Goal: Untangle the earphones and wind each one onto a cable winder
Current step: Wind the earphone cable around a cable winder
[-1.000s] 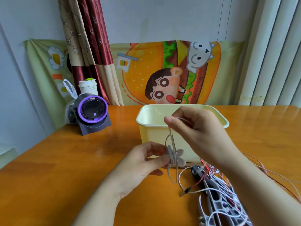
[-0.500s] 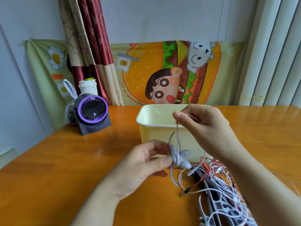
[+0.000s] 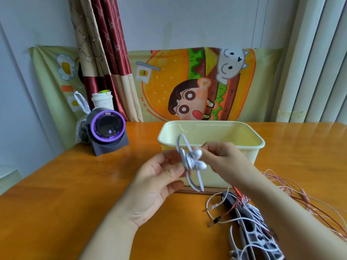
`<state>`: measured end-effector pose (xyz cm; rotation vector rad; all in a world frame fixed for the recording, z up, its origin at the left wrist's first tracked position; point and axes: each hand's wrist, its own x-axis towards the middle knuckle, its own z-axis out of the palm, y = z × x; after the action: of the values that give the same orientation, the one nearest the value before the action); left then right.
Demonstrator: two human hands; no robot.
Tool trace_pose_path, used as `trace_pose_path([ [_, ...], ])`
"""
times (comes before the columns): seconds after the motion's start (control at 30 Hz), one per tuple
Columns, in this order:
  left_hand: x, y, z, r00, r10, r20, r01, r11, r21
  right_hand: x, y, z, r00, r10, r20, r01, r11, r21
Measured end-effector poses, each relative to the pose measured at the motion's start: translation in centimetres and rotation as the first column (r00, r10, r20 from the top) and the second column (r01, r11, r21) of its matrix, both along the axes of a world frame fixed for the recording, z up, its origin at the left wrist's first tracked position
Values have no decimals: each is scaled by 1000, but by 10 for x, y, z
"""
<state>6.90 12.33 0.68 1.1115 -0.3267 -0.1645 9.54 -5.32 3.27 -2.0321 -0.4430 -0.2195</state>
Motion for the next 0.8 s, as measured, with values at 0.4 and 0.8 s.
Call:
trace_pose_path([
  [0.4, 14, 4, -5, 933, 322, -158, -340, 935, -103, -16, 12, 8, 982, 188, 19, -171, 927, -333],
  [0.8, 4, -1, -7, 982, 70, 174, -151, 848, 509, -17, -5, 27, 972, 24, 235, 30, 974, -223],
])
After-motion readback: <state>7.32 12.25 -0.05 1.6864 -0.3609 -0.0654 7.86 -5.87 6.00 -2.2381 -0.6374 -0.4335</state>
